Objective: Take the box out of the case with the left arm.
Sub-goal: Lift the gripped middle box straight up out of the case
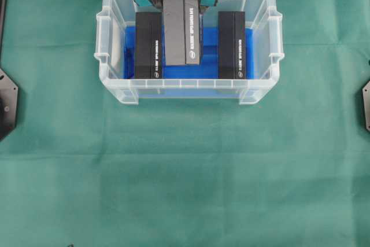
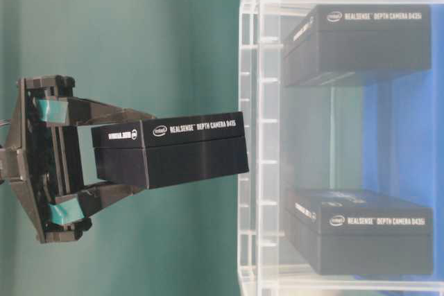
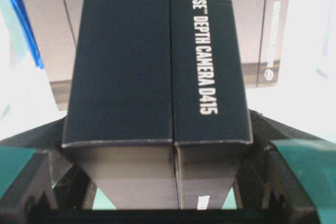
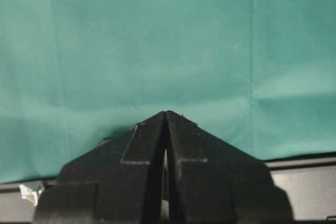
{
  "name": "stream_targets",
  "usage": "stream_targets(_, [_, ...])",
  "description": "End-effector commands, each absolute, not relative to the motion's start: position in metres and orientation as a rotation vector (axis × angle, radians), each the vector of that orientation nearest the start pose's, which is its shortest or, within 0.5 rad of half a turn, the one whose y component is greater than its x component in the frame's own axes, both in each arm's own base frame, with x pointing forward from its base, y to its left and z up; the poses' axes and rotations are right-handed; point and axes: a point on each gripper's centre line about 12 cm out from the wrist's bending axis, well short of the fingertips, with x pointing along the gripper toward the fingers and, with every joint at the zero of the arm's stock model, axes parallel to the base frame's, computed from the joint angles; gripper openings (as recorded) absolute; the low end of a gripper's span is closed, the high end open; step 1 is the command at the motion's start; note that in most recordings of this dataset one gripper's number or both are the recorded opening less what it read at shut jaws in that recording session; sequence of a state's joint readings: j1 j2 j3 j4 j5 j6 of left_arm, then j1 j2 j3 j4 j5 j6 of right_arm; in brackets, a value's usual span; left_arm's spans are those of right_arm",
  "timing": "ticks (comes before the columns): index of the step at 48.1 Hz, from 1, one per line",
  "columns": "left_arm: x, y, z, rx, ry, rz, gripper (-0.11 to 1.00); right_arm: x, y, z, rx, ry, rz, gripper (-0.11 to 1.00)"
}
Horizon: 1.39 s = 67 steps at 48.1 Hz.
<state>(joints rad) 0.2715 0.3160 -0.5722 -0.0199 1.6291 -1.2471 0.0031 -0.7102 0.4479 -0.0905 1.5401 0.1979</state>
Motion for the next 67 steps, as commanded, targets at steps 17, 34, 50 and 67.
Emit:
stream_targets(17, [0.433, 0.119, 0.392, -1.242, 0.978, 0.989, 0.60, 0.175, -0.010, 0.362, 0.109, 1.248, -0.197, 0.00])
stream_targets(34, [0.433, 0.119, 0.392, -1.242, 0.976, 0.989, 0.60, 0.175, -0.010, 0.362, 0.109, 1.248, -0.197, 0.00])
stream_targets(50, [0.432, 0.111, 0.397, -1.240, 0.973, 0.974, 0.60, 0.174, -0.010, 0.362, 0.109, 1.250, -0.198, 0.00])
stream_targets(67, [0.427, 0.052, 0.414, -1.283, 0.965, 0.956, 0.60, 0.176, -0.010, 0.362, 0.108, 1.247, -0.196, 0.00])
